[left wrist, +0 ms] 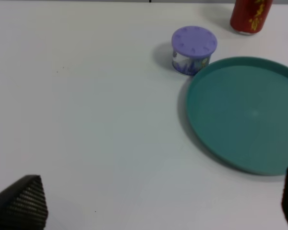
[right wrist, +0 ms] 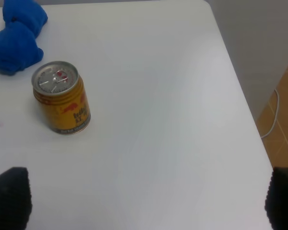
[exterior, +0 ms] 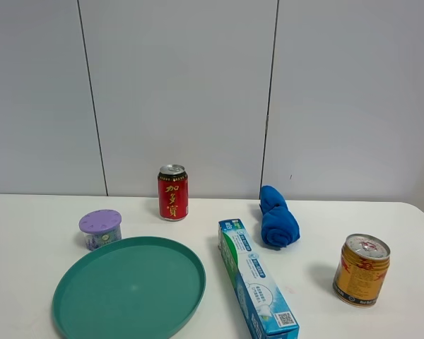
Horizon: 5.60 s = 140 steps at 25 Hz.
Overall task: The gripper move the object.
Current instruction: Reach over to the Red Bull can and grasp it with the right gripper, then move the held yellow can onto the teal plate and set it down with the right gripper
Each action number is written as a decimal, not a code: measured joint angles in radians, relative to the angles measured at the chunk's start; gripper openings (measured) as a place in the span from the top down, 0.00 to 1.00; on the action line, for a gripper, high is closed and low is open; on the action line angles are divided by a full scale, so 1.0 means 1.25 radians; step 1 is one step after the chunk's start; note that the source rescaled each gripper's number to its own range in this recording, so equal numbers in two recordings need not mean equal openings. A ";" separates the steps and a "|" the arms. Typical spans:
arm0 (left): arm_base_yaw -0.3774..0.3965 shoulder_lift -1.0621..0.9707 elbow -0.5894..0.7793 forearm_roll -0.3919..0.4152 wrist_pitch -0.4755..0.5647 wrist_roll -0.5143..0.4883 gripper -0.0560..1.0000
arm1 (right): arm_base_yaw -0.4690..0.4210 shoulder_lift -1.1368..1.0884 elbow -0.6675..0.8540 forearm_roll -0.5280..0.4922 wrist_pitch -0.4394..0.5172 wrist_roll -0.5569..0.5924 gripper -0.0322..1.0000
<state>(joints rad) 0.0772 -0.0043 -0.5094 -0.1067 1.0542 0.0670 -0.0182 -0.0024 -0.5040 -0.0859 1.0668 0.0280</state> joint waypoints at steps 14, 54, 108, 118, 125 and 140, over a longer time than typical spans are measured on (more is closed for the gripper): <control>0.000 0.000 0.000 0.000 0.000 0.000 0.00 | 0.000 0.000 0.000 0.000 0.000 0.006 0.00; 0.000 0.000 0.000 0.000 0.000 0.000 0.00 | 0.005 0.922 -0.570 0.069 0.084 -0.072 0.00; 0.000 0.000 0.000 0.000 0.000 0.000 0.00 | 0.191 1.461 -0.571 0.052 -0.113 -0.103 0.03; 0.000 0.000 0.000 0.000 0.000 0.000 0.00 | 0.191 1.573 -0.571 0.052 -0.116 -0.103 0.03; 0.000 0.000 0.000 0.000 0.000 0.000 0.00 | 0.191 1.575 -0.571 0.046 -0.136 -0.103 0.06; 0.000 0.000 0.000 0.000 0.000 0.000 0.00 | 0.191 1.575 -0.571 0.040 -0.128 -0.094 0.96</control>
<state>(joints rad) 0.0772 -0.0043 -0.5094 -0.1067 1.0542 0.0670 0.2212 1.9665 -1.2182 -0.0357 0.9073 -0.0889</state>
